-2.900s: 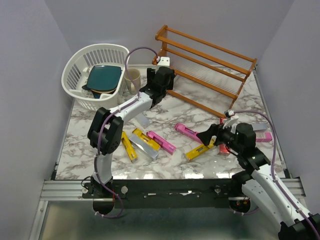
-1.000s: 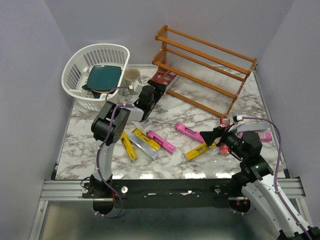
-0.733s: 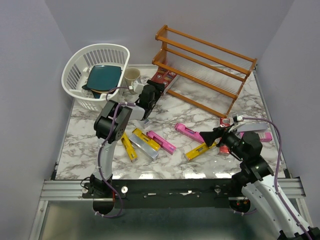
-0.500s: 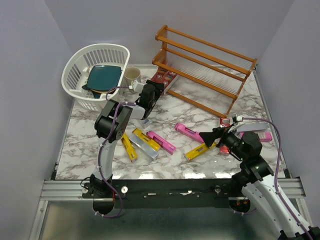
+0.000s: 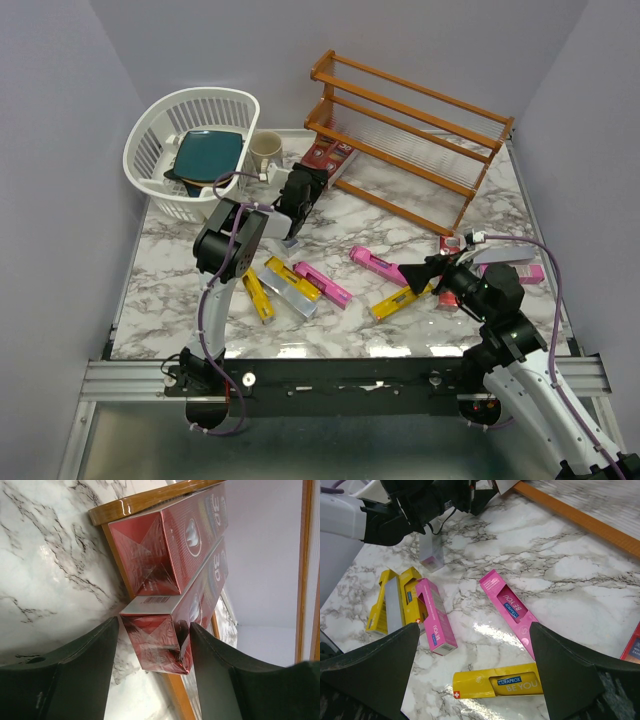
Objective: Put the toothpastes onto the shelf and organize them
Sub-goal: Adjust the toothpaste on the shelf.
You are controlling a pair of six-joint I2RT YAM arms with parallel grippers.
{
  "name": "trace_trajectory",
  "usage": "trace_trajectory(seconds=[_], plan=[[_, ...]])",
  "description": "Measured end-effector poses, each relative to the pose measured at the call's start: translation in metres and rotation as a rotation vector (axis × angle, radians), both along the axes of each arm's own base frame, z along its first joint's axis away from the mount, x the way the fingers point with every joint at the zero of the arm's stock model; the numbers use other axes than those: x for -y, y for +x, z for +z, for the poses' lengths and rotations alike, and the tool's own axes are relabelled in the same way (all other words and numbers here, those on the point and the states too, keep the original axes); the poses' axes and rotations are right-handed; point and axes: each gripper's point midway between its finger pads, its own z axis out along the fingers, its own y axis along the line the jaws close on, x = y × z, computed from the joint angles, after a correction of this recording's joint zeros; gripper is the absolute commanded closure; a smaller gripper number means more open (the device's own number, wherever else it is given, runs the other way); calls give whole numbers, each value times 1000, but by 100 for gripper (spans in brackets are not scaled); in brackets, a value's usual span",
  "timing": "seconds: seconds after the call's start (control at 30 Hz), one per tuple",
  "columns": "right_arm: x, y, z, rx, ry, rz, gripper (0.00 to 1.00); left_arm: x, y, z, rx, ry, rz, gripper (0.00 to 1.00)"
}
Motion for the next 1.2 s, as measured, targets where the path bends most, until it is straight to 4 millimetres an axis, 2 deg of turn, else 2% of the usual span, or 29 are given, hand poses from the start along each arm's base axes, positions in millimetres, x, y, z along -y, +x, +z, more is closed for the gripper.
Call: trace_trajectory(seconds=[0.03,0.1,0.23,0.4,0.63,0.9,1.2], plan=[[0,0,0,0,0,0,0,0,0,-1,-1,1,-1,42],[0,0,0,0,0,0,0,2,1,1,9,-7,-6,44],[0,0,0,0,0,0,0,4,1,4,17,-16,-15,58],[0,0,0,1,0,0,0,5,-1,6,33,-33,-25,62],[0,0,0,1,1,0,0,10,-5,10,52,-83,-47,62],[0,0,0,1,1,0,0,14,-4,28,102,-174,-49,62],[0,0,0,1,0,0,0,13,1,31,97,-185,-25,62]])
